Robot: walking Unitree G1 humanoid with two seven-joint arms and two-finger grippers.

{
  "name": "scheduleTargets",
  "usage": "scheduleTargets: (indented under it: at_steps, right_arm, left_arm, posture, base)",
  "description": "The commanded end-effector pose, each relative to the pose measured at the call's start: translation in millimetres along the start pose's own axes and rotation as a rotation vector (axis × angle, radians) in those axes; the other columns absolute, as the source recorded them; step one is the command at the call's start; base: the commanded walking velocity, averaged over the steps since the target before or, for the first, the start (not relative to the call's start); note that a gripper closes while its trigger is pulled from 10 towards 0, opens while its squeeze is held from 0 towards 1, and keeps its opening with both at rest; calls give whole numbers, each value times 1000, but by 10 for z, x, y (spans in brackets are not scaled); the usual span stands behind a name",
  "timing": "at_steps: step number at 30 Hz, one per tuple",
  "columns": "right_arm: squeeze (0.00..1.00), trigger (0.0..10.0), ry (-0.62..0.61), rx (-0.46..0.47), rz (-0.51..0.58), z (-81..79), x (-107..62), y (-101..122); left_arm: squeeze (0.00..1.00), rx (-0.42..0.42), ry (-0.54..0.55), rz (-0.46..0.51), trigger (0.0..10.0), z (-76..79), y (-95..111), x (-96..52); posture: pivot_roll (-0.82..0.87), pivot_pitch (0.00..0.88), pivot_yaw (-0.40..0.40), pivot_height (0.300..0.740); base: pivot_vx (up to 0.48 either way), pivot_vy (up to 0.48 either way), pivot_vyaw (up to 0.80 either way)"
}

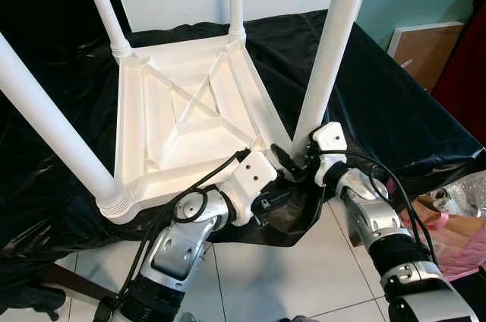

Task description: Building children table

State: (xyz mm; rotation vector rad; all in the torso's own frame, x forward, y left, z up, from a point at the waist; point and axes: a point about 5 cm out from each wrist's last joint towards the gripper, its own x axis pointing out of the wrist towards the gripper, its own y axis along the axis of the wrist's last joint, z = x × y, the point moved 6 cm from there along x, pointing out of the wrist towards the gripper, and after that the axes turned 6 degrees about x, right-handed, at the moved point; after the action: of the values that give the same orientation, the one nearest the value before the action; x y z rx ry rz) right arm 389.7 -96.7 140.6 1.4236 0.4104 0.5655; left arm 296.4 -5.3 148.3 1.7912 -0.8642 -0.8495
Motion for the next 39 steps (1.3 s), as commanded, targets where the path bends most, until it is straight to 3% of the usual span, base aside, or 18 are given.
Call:
scheduleTargets:
  at_steps: [1, 4, 5, 6, 7, 9, 19, 20, 28, 32, 34, 38, 39]
  right_arm:
    - [0, 10000, 26, -11, -6, -26, 11, -8]
    - [0, 10000, 76, -35, -26, -46, 56, -11]
    - [0, 4745, 96, -37, -38, -53, 65, -26]
    - [0, 4745, 96, -37, -38, -53, 65, -26]
    - [0, 353, 102, -42, -66, -41, 62, -84]
    - [0, 0, 102, -37, -76, -30, 55, -110]
    - [0, 0, 34, 9, -109, 54, 16, -238]
    - [0, 10000, -5, 19, -119, 84, 14, -271]
    - [0, 10000, -234, 109, -129, 188, 29, -352]
    - [0, 10000, -518, 209, -88, 225, -37, -397]
    - [0, 10000, -518, 209, -88, 225, -37, -397]
    - [0, 10000, -651, 237, -63, 190, -90, -406]
    - [0, 10000, -630, 264, -47, 82, -23, -381]
  left_arm:
    - [0, 4, 2, -7, 10000, 25, 0, 2]
    - [0, 3, 7, -7, 10000, 12, 4, -14]
    - [0, 4, 10, -8, 10000, 4, 4, -22]
    - [0, 4, 10, -8, 10000, 4, 4, -22]
    - [0, 6, 18, -11, 10000, -12, -1, -37]
    - [0, 5, 22, -12, 10000, -19, -2, -43]
    - [0, 1, 45, -16, 10000, -43, -10, -83]
    - [0, 1, 49, -16, 10000, -48, -11, -87]
    - [0, 2, 55, -17, 10000, -58, -11, -96]
    - [0, 0, 56, -16, 10000, -57, -6, -89]
    - [0, 0, 56, -16, 10000, -57, -6, -89]
    - [0, -4, 56, -16, 10000, -46, -7, -84]
    - [0, -5, 53, -14, 10000, -38, -4, -73]
  posture:
    - [-19, 79, 22, 740]
    - [-14, 80, 22, 740]
    - [-4, 79, 20, 740]
    - [-4, 79, 20, 740]
    - [0, 81, 18, 740]
    - [6, 82, 14, 740]
    - [22, 84, 7, 740]
    - [22, 85, 7, 740]
    - [17, 90, 14, 740]
    - [11, 93, 14, 740]
    - [11, 93, 14, 740]
    - [5, 95, 14, 740]
    - [0, 101, 18, 740]
  base:
    - [0, 0, 0]
    - [0, 0, 0]
    - [0, 0, 0]
    - [0, 0, 0]
    - [0, 0, 0]
    - [0, 0, 0]
    - [0, 0, 0]
    - [0, 0, 0]
    - [0, 0, 0]
    - [0, 0, 0]
    - [0, 0, 0]
    - [0, 0, 0]
    - [0, 0, 0]
